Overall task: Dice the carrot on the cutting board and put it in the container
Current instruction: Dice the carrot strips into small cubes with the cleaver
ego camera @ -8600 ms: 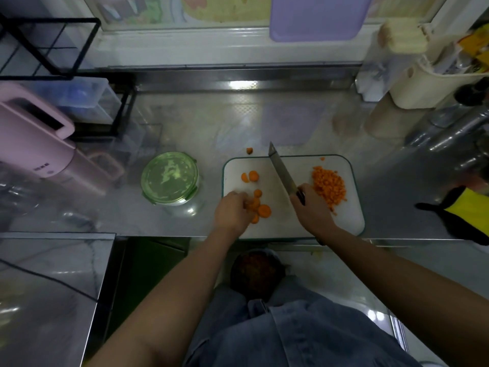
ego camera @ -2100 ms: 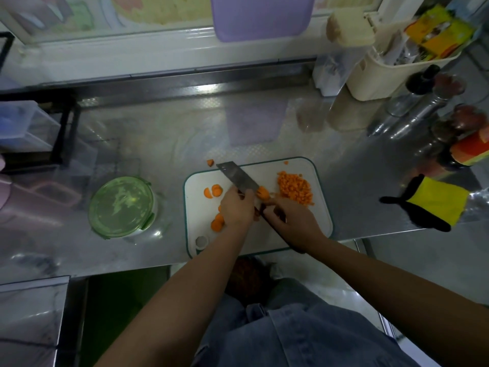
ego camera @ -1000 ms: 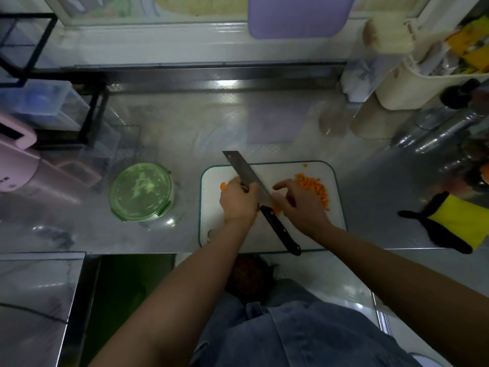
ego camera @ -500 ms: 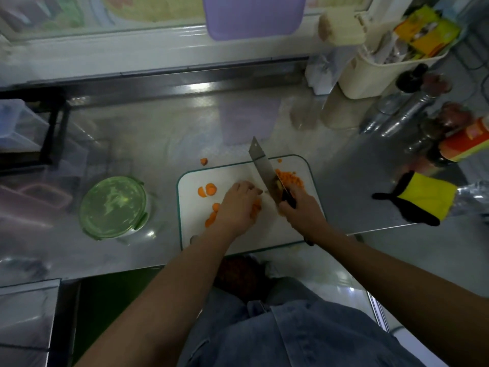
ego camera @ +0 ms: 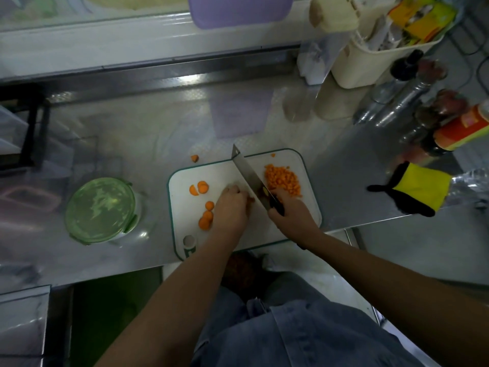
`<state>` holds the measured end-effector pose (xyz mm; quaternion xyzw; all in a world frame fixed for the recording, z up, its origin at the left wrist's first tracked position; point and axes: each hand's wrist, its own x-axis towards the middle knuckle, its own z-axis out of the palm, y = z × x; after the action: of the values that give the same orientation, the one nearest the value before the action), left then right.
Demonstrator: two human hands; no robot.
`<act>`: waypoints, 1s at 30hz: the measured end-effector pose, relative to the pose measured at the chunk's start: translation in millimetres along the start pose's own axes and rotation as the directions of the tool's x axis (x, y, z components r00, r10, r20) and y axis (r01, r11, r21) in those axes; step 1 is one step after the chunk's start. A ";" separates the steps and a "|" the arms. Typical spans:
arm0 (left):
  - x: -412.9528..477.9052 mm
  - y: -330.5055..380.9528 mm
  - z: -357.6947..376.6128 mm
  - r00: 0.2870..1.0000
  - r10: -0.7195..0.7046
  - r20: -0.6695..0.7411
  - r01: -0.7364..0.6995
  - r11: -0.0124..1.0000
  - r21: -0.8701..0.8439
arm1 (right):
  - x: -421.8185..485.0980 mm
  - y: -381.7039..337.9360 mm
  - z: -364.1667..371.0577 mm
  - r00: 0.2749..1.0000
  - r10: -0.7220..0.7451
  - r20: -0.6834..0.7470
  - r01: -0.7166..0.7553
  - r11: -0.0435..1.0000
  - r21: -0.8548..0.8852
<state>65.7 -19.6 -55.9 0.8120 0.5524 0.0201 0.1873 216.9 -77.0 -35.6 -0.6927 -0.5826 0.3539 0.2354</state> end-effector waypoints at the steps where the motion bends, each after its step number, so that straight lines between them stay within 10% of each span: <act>1: -1.3 0.3 -0.3 1.000 -0.012 -0.007 0.012 1.000 -0.010 | 0.1 0.0 1.7 1.000 -0.002 0.001 0.002 1.000 -0.017; 30: -7.8 -3.3 -6.3 0.989 -0.146 -0.006 0.143 0.977 -0.158 | 11.9 -20.9 14.3 0.993 -0.071 0.090 0.100 0.926 -0.365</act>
<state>58.3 -23.8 -49.8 0.7522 0.6083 0.0572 0.2468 193.5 -62.3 -31.9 -0.6847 -0.6769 0.2534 0.0941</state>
